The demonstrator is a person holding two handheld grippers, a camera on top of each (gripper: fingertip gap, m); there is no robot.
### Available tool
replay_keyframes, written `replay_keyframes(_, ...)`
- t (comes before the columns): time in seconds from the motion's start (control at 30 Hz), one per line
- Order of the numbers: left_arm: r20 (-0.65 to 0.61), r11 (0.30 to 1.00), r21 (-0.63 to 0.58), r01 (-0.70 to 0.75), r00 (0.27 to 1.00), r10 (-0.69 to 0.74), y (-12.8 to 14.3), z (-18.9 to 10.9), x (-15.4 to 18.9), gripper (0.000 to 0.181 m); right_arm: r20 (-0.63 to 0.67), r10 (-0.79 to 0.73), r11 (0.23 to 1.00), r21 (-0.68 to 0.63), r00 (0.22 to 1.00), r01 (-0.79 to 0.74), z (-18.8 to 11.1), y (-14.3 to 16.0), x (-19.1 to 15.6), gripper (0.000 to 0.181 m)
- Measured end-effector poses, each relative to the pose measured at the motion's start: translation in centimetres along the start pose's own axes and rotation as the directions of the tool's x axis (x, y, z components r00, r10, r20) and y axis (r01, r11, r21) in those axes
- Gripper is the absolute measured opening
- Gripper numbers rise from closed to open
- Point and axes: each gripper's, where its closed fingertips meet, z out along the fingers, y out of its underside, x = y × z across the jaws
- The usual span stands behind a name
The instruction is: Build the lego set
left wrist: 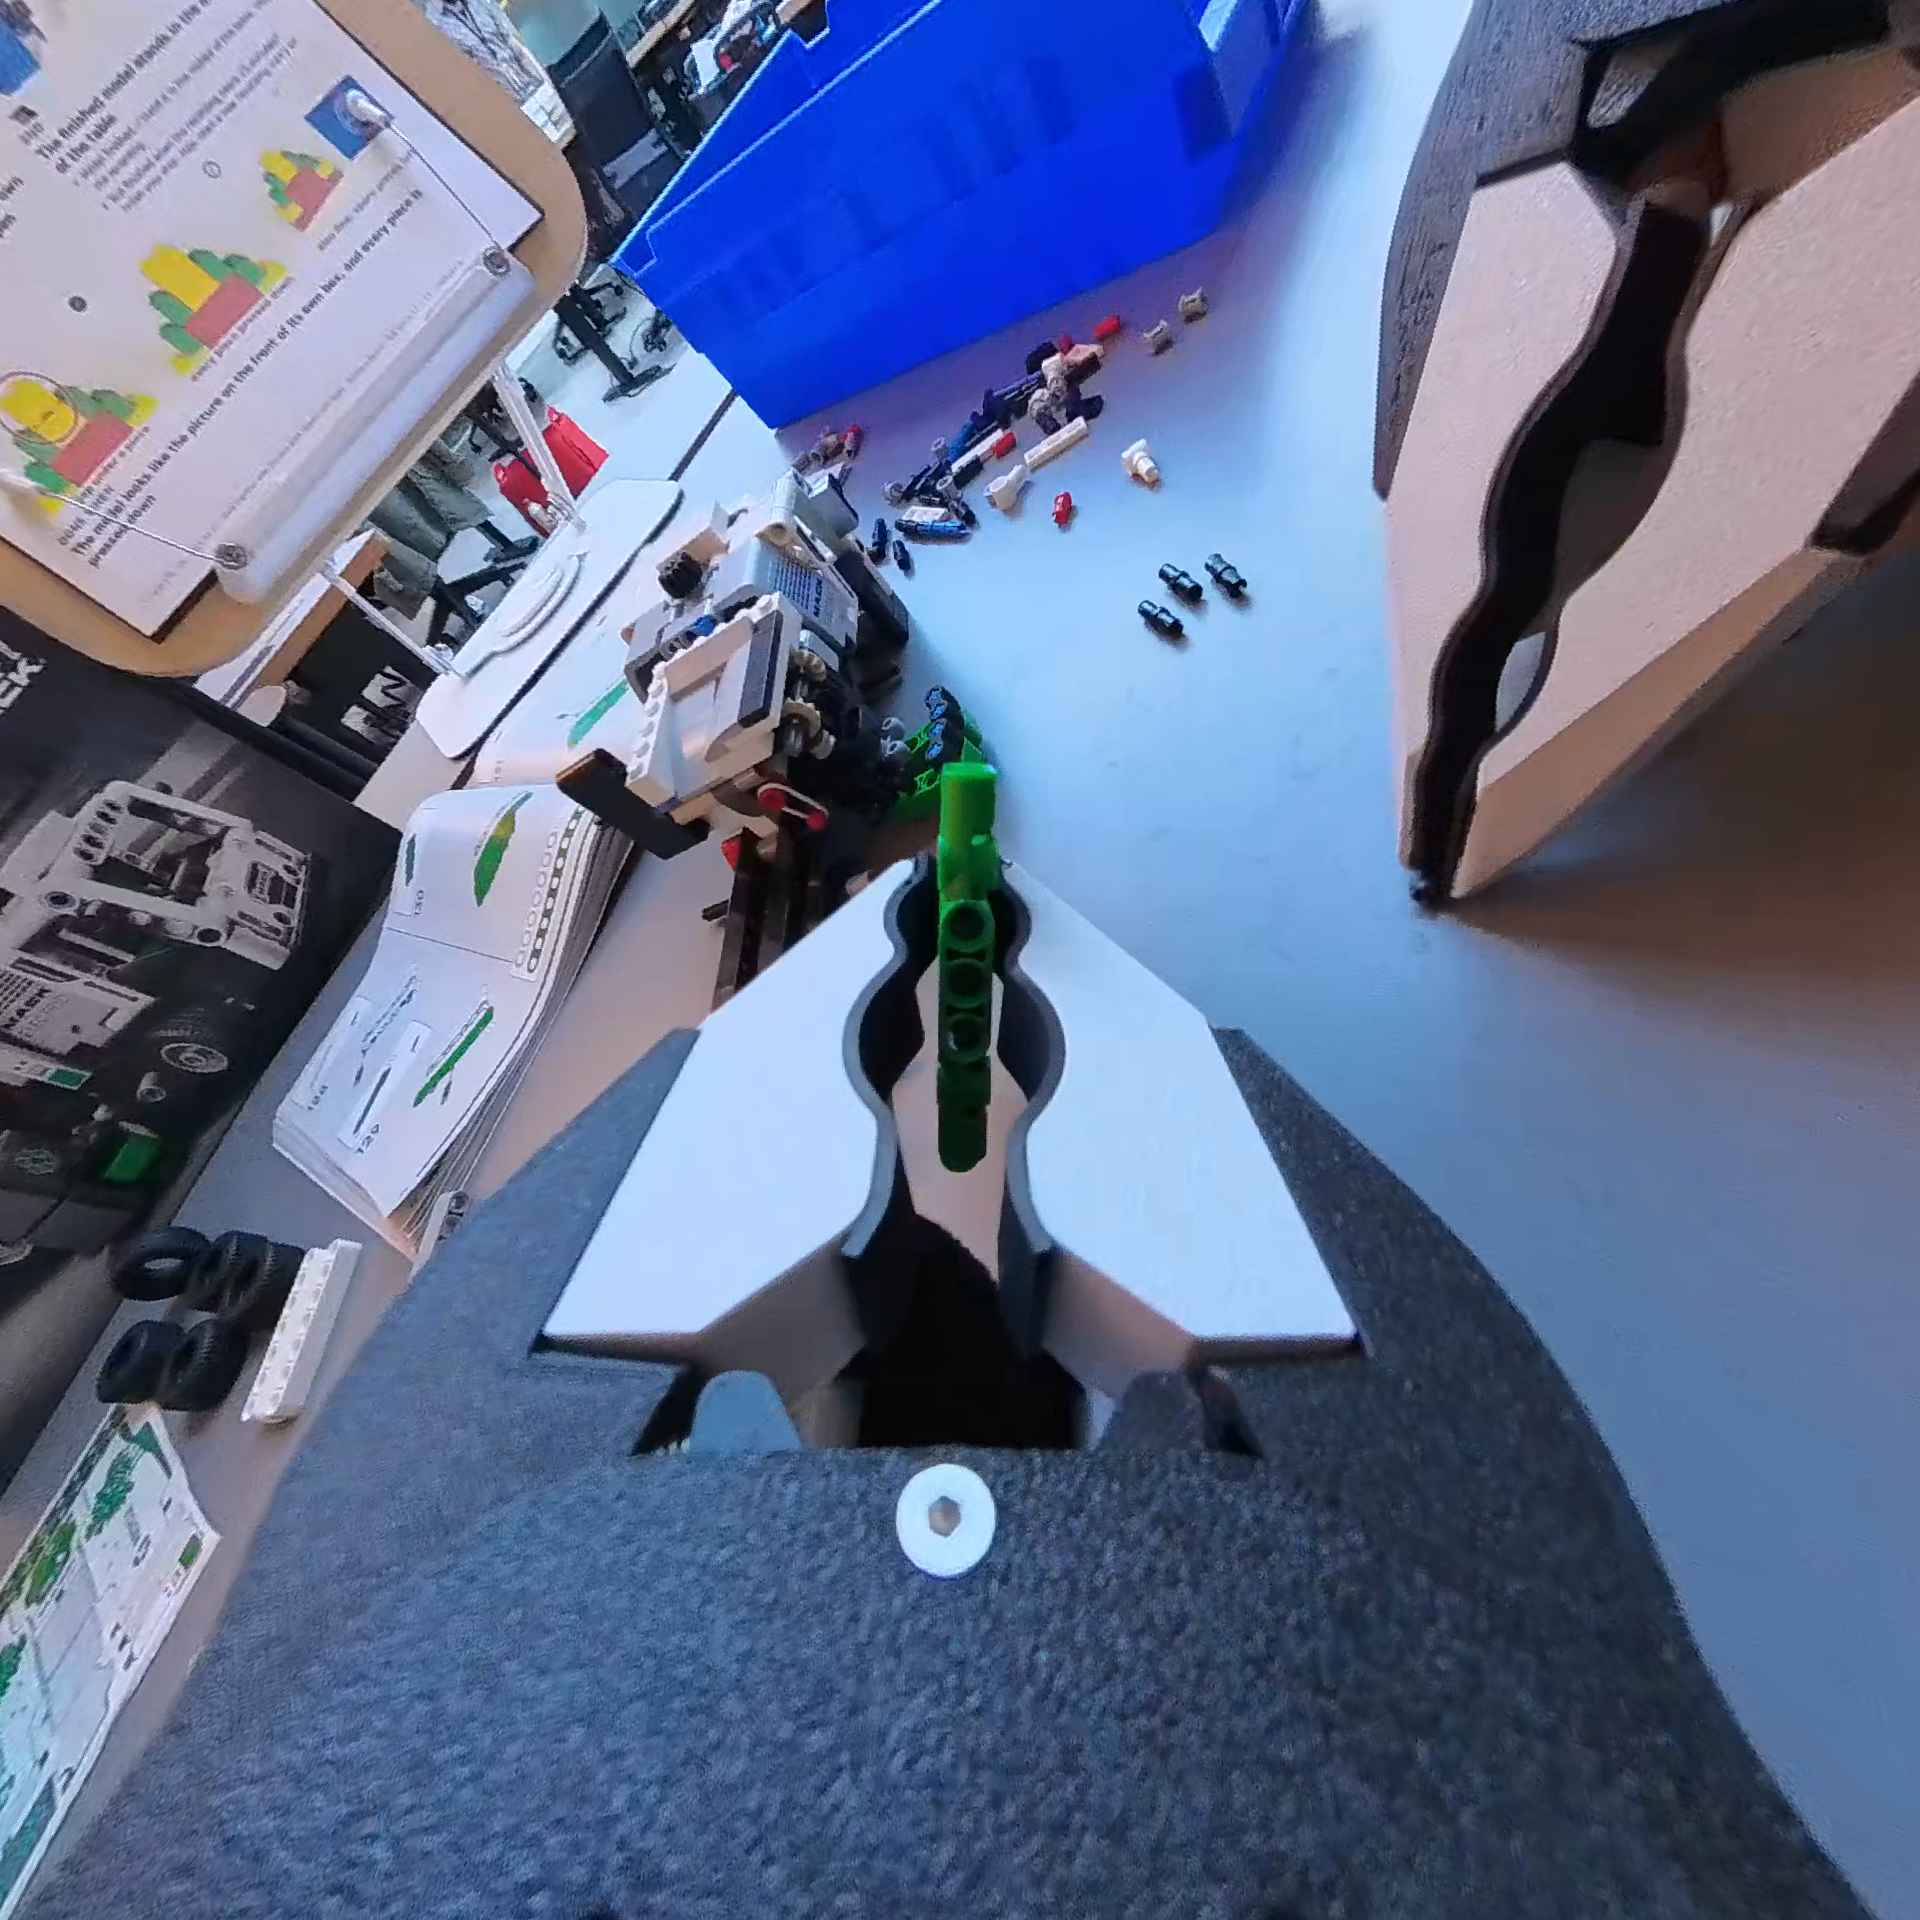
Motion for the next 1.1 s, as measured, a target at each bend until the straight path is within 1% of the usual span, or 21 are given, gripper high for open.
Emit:
replay_keyframes(0.1, 0.002, 1.000, 0.000, -0.008, 1.000, 0.008, 0.0, 0.0, 0.0, 0.006, 0.021, 0.006, 1.000, 0.022, 1.000, -0.006, 0.0, -0.1, -0.2, 0.005)
replay_keyframes(0.23, -0.008, 1.000, 0.000, -0.010, 1.000, 0.010, 0.1, 0.0, 0.2, 0.006, 0.023, -0.049, 0.996, 0.071, 0.999, 0.047, -0.4, -0.5, -0.7, 0.005)
replay_keyframes(0.37, -0.016, 1.000, 0.000, -0.017, 1.000, 0.017, 0.1, 0.0, 0.4, 0.006, 0.009, -0.099, 0.993, 0.072, 0.995, 0.098, -0.5, -0.1, -0.8, 0.006)
replay_keyframes(0.5, -0.021, 1.000, 0.000, -0.023, 1.000, 0.023, 0.1, 0.0, 0.5, 0.006, 0.025, -0.099, 0.993, 0.063, 0.995, 0.097, -0.2, 0.0, -0.7, 0.007)
replay_keyframes(0.57, -0.021, 1.000, 0.001, -0.024, 0.999, 0.024, 0.1, 0.0, 0.5, 0.006, -0.005, -0.119, 0.991, 0.065, 0.993, 0.119, -0.2, -0.1, -0.2, 0.007)
replay_keyframes(0.6, -0.022, 1.000, 0.000, -0.024, 0.999, 0.024, 0.1, 0.0, 0.5, 0.006, 0.000, -0.125, 0.990, 0.065, 0.992, 0.124, -0.2, -0.1, -0.3, 0.008)
replay_keyframes(0.83, -0.026, 1.000, 0.002, -0.031, 0.999, 0.031, 0.1, 0.0, 0.6, 0.006, -0.031, -0.141, 0.989, 0.049, 0.989, 0.143, -0.1, 0.1, 0.2, 0.008)
replay_keyframes(1.1, -0.030, 1.000, 0.002, -0.031, 0.999, 0.031, 0.0, 0.0, 0.7, 0.006, -0.025, -0.124, 0.991, 0.047, 0.992, 0.125, 0.0, 0.0, 0.4, 0.004)
